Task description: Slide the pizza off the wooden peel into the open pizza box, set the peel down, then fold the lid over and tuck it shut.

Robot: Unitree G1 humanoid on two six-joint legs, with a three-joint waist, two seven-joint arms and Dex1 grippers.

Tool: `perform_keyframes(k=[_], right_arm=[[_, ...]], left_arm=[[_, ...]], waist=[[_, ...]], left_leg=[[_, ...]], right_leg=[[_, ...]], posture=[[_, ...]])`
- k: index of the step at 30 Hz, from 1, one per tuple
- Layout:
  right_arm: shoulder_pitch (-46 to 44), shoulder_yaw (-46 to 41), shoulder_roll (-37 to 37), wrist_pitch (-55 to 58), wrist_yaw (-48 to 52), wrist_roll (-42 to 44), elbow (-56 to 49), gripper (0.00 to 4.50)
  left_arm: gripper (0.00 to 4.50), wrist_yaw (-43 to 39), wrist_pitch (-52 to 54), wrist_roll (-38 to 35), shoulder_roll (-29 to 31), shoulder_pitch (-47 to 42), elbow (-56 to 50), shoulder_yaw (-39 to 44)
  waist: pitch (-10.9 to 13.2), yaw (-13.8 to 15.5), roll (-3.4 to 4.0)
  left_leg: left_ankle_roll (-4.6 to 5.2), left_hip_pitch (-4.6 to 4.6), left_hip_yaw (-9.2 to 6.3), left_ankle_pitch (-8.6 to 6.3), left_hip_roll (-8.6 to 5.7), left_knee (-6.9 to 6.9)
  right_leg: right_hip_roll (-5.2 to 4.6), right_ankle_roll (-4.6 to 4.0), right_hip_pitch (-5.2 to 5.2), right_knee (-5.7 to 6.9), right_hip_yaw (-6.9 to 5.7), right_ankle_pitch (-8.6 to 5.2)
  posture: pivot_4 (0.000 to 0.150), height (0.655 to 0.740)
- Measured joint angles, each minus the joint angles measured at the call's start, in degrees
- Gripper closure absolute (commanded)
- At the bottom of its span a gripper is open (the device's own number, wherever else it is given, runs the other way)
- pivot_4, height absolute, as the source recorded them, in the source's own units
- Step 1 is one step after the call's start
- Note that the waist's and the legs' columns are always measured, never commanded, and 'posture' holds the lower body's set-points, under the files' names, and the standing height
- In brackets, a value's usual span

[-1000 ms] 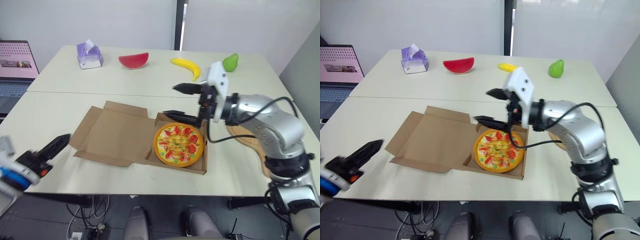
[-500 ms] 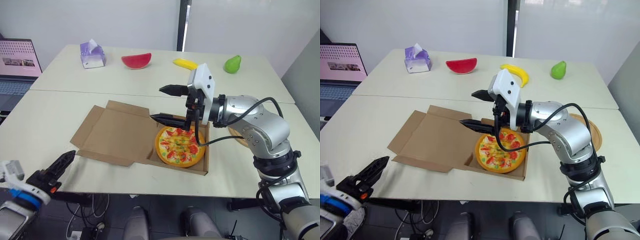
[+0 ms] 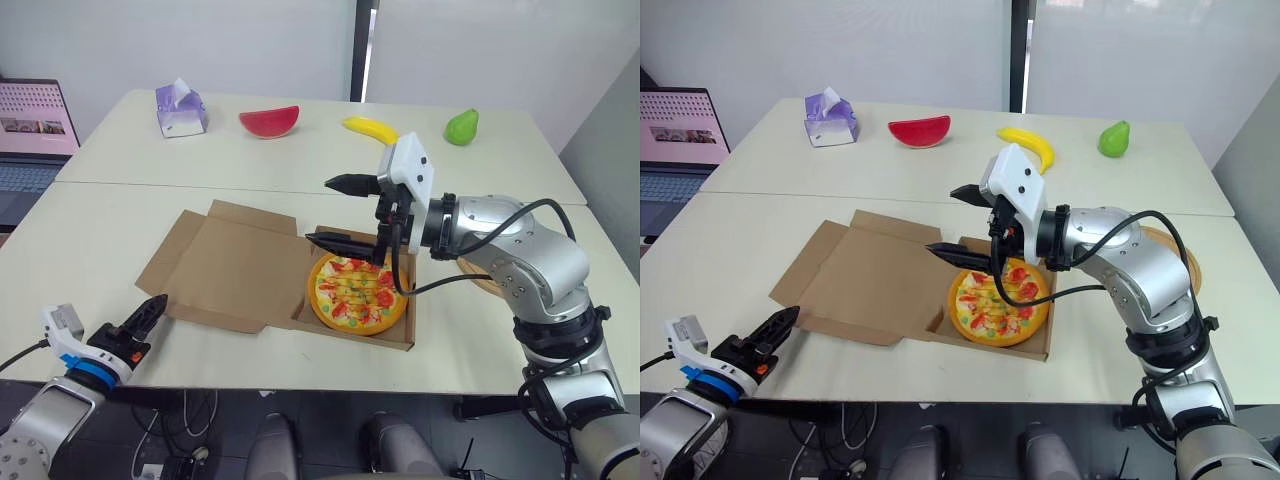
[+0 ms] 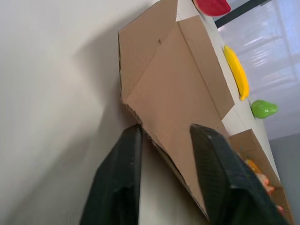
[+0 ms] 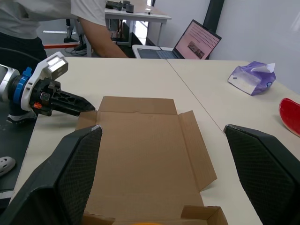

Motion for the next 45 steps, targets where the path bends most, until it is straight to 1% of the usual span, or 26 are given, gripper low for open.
perform_keyframes(k=[2, 11, 13, 16, 17, 18, 21, 23, 26, 28, 29, 31, 33, 35, 39, 41, 43, 45], right_arm=[[0.0, -0.3, -0.15, 0.18, -0.2, 0.07, -0.3, 0.0], [0.05, -0.53, -0.61, 0.48, -0.6, -0.02, -0.34, 0.0], [0.77, -0.52, -2.43, -0.93, -0.3, -1.37, 0.55, 0.0], [2.87, -0.59, -7.27, -6.6, 0.95, -6.19, 7.39, 0.0], [3.63, -0.77, -8.79, -9.64, 1.74, -8.11, 11.21, 0.43], [4.29, -1.12, -9.72, -11.74, 2.31, -9.31, 14.18, 0.65], [4.77, -1.54, -12.19, -20.68, 4.83, -13.72, 25.04, 1.73], [4.25, -1.11, -13.95, -29.75, 5.73, -18.77, 35.39, 2.47], [2.69, 0.21, -14.54, -40.36, 6.05, -24.88, 50.47, 3.57], [1.7, 1.15, -14.15, -45.59, 7.27, -27.44, 58.08, 4.32], [1.68, 1.34, -13.84, -47.26, 8.2, -28.15, 60.17, 4.46], [1.83, 1.8, -12.97, -49.63, 10.61, -28.74, 62.7, 4.46], [2.79, 1.76, -12.67, -50.39, 12.99, -28.62, 62.19, 4.46], [4.97, 1.62, -12.77, -49.8, 15.32, -27.93, 58.88, 4.46], [11.6, 0.1, -13.26, -44.55, 17.76, -25.11, 48.61, 4.46], [15.37, -0.79, -14.6, -40.71, 18.26, -23.63, 41.78, 4.46], [17.59, -1.57, -15.33, -37.43, 18.33, -22.85, 36.36, 4.46], [21.56, -3.44, -16.3, -32.64, 17.81, -21.09, 29.33, 4.46]], left_arm=[[4.44, 0.5, -0.46, -0.04, -0.01, 0.24, 0.43, -0.34], [4.47, 2.24, -3.39, -1.43, -0.78, 1.07, 0.17, -0.85], [4.47, 2.46, -3.85, -1.45, -0.78, 0.53, -0.87, -1.02], [4.47, 2.83, -4.66, -1.59, -0.05, -1.08, -1.84, -1.73], [4.5, 3.04, -4.8, -1.58, 0.51, -2.04, -1.8, -2.0], [4.5, 3.08, -4.93, -1.58, 0.88, -2.87, -1.85, -2.06], [4.5, 3.29, -5.3, -1.57, 2.63, -5.58, -1.9, -3.23], [4.5, 3.3, -5.43, -1.52, 3.4, -7.39, -1.75, -4.29], [4.5, 3.22, -5.56, -1.38, 4.43, -9.88, -0.99, -5.67], [4.5, 2.73, -5.72, -1.09, 5.3, -11.86, 0.01, -6.98], [4.5, 2.22, -5.74, -0.71, 5.84, -12.7, 0.63, -7.57], [4.5, 1.32, -5.79, 0.58, 6.9, -14.68, 1.59, -8.95], [4.5, -0.1, -5.83, 2.55, 8.3, -18.06, 3.58, -11.13], [4.5, -1.68, -5.96, 4.7, 9.54, -21.84, 5.76, -13.28], [4.5, -6.6, -7.2, 11.26, 12.16, -32.41, 12.05, -18.92], [4.5, -10.59, -8.53, 15.5, 13.12, -38.23, 16.0, -22.61], [4.5, -14.14, -10.21, 19.12, 13.59, -41.69, 18.91, -25.3], [4.5, -19.01, -14.54, 25.3, 13.03, -47.1, 24.92, -30.27]], waist=[[0.0, -0.01, 0.0], [0.01, -0.06, 0.01], [0.0, -0.05, 0.0], [0.0, 0.28, -0.01], [0.01, 0.3, -0.01], [0.02, 0.29, -0.02], [0.05, 0.13, 0.04], [0.05, 0.14, 0.04], [0.08, 0.11, 0.07], [0.15, 0.08, 0.17], [0.16, 0.08, 0.18], [0.19, 0.09, 0.22], [0.22, 0.14, 0.27], [0.23, 0.37, 0.28], [0.25, 0.64, 0.3], [0.29, 0.64, 0.37], [0.29, 0.4, 0.39], [0.3, 0.44, 0.4]], left_leg=[[0.0, 0.0, 0.0, 0.0, 0.0, 0.0], [-0.01, 0.0, 0.0, -0.01, 0.01, -0.03], [-0.01, 0.0, 0.0, -0.01, 0.01, -0.03], [-0.01, 0.0, -0.04, 0.0, -0.07, -0.01], [0.0, -0.01, 0.01, 0.0, -0.09, -0.01], [0.0, -0.01, 0.04, 0.0, -0.12, -0.01], [0.02, -0.02, 0.22, -0.02, -0.15, -0.05], [0.06, -0.02, 0.26, -0.04, -0.16, -0.06], [0.08, -0.03, 0.32, -0.05, -0.17, -0.09], [0.08, -0.02, 0.32, -0.05, -0.17, -0.11], [0.08, -0.02, 0.32, -0.05, -0.16, -0.11], [0.07, -0.03, 0.31, -0.05, -0.16, -0.13], [0.07, -0.03, 0.29, -0.04, -0.16, -0.13], [0.06, -0.03, 0.23, -0.04, -0.18, -0.11], [0.05, -0.07, 0.2, -0.04, -0.24, -0.09], [0.05, -0.08, 0.2, -0.04, -0.29, -0.1], [0.05, -0.07, 0.21, -0.04, -0.28, -0.11], [0.05, -0.07, 0.16, -0.03, -0.27, -0.12]], right_leg=[[0.0, 0.0, 0.0, -0.01, 0.01, 0.0], [-0.01, -0.02, -0.02, -0.02, 0.04, -0.01], [-0.01, -0.03, -0.01, -0.05, 0.05, -0.02], [-0.01, -0.25, -0.01, -0.29, 0.06, -0.14], [-0.01, -0.23, 0.06, -0.33, 0.06, -0.12], [0.0, -0.21, 0.08, -0.36, 0.06, -0.11], [0.02, 0.14, 0.07, -0.43, 0.15, 0.09], [0.03, 0.21, 0.08, -0.52, 0.17, 0.13], [0.05, 0.24, 0.07, -0.56, 0.24, 0.15], [0.08, 0.27, 0.07, -0.56, 0.28, 0.16], [0.09, 0.27, 0.07, -0.55, 0.28, 0.16], [0.11, 0.29, 0.08, -0.55, 0.28, 0.17], [0.12, 0.32, 0.09, -0.54, 0.26, 0.19], [0.11, 0.33, 0.13, -0.55, 0.18, 0.2], [0.09, 0.39, 0.15, -0.55, 0.15, 0.23], [0.08, 0.41, 0.14, -0.54, 0.14, 0.24], [0.08, 0.41, 0.13, -0.53, 0.18, 0.24], [0.12, 0.41, 0.13, -0.5, 0.09, 0.23]], posture=[[0.15, 0.74], [0.15, 0.74], [0.15, 0.74], [0.15, 0.74], [0.15, 0.74], [0.15, 0.74], [0.15, 0.74], [0.15, 0.74], [0.15, 0.74], [0.15, 0.74], [0.15, 0.74], [0.15, 0.74], [0.15, 0.74], [0.15, 0.74], [0.15, 0.74], [0.15, 0.74], [0.15, 0.74], [0.15, 0.74]])
